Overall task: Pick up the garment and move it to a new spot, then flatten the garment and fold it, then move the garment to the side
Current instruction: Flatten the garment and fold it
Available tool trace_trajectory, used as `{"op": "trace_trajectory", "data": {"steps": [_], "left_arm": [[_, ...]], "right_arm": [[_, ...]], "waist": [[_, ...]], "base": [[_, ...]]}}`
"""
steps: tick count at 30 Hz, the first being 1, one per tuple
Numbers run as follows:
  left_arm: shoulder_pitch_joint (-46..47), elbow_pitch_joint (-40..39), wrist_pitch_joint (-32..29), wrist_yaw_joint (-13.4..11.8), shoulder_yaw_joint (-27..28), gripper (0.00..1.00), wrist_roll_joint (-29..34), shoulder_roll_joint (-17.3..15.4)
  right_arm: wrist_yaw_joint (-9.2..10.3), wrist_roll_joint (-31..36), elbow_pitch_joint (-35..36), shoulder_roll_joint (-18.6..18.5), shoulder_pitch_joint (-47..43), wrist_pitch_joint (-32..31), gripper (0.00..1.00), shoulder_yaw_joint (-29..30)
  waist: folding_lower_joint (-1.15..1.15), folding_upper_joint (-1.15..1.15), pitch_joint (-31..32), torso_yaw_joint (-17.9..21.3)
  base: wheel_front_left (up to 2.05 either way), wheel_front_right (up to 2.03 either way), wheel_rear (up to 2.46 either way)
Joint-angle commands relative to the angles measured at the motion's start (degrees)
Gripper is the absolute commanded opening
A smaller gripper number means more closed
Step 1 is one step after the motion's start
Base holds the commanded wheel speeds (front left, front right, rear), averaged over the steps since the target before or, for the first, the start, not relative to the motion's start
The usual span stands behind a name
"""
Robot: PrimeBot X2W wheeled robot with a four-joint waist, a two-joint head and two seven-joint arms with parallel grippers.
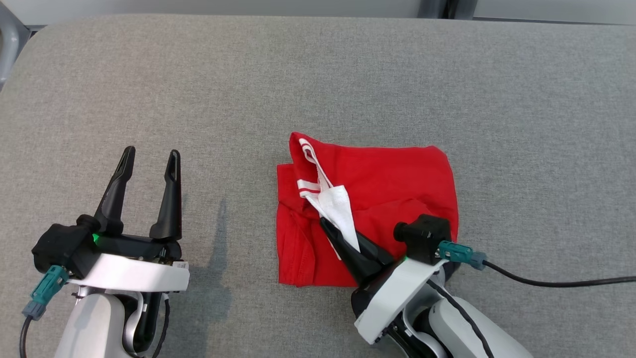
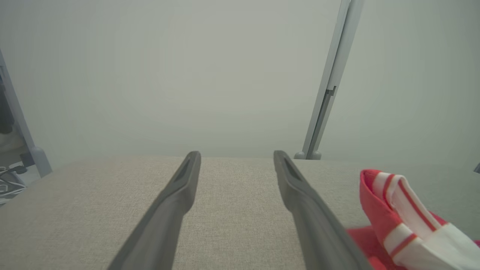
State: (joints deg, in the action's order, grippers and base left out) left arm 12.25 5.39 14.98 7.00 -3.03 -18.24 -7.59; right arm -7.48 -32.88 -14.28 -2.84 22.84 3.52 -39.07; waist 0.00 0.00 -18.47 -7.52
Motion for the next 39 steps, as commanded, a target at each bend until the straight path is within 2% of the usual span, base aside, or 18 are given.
{"op": "trace_trajectory", "data": {"steps": [1,2,3,6,10,16,22,28,29,35,39], "left_arm": [[0.9,0.1,0.1,0.2,0.0,1.00,0.2,0.0],[1.1,0.2,0.1,0.2,0.0,1.00,0.2,0.0],[1.2,0.2,0.1,0.3,0.0,1.00,0.2,0.0],[1.5,0.2,0.1,0.3,0.1,1.00,0.2,0.1],[1.2,-0.2,0.1,0.4,0.8,1.00,0.3,0.1],[0.7,-0.6,0.1,0.2,1.9,1.00,0.6,0.2],[0.4,-0.9,0.1,-0.3,2.9,1.00,1.2,0.0],[0.3,-1.6,0.1,-0.9,3.8,1.00,1.7,0.0],[0.3,-1.6,0.1,-0.9,3.8,1.00,1.7,0.0],[0.1,-2.0,0.1,-1.5,4.4,1.00,2.1,0.0],[-0.7,-2.3,0.1,-1.6,4.5,1.00,2.2,-0.1]], "right_arm": [[-0.03,-1.8,-0.6,-0.2,0.9,1.1,0.19,-0.8],[-0.03,-2.5,-1.1,-0.2,1.5,1.7,0.72,-1.7],[-0.03,-3.0,-1.6,-0.2,2.2,2.4,1.00,-2.4],[-0.02,-5.3,-2.0,-0.3,3.7,4.6,1.00,-4.4],[-0.03,-8.4,0.7,-0.3,4.8,7.1,1.00,-5.3],[-0.03,-10.1,8.0,-0.3,3.2,9.1,1.00,-1.2],[-0.03,-7.1,16.4,-0.6,-1.2,8.7,1.00,9.6],[-0.03,-0.6,22.1,-1.8,-6.4,6.9,1.00,25.7],[-0.03,-0.6,22.1,-1.8,-6.4,6.9,1.00,25.7],[-0.03,8.0,22.7,-4.6,-10.8,3.8,1.00,37.7],[-0.02,10.6,21.7,-5.3,-13.2,3.1,1.00,41.6]], "waist": [[0.00,0.00,-0.1,0.0],[0.00,0.00,-0.2,0.0],[0.00,0.00,-0.3,0.0],[0.00,0.00,-0.6,0.2],[0.00,0.00,-0.8,0.7],[0.00,0.00,-0.9,2.0],[0.00,0.00,-1.1,3.2],[0.00,0.00,-1.1,4.1],[0.00,0.00,-1.1,4.1],[0.00,0.00,-0.8,4.4],[0.00,0.00,-0.6,4.4]], "base": [[0.00,0.00,0.00],[0.00,0.00,0.00],[0.00,0.00,0.00],[0.00,0.00,0.00],[0.00,0.00,0.00],[0.00,0.00,0.00],[0.00,0.00,0.00],[0.00,0.00,0.00],[0.00,0.00,0.00],[0.00,0.00,0.00],[0.00,0.00,0.00]]}}
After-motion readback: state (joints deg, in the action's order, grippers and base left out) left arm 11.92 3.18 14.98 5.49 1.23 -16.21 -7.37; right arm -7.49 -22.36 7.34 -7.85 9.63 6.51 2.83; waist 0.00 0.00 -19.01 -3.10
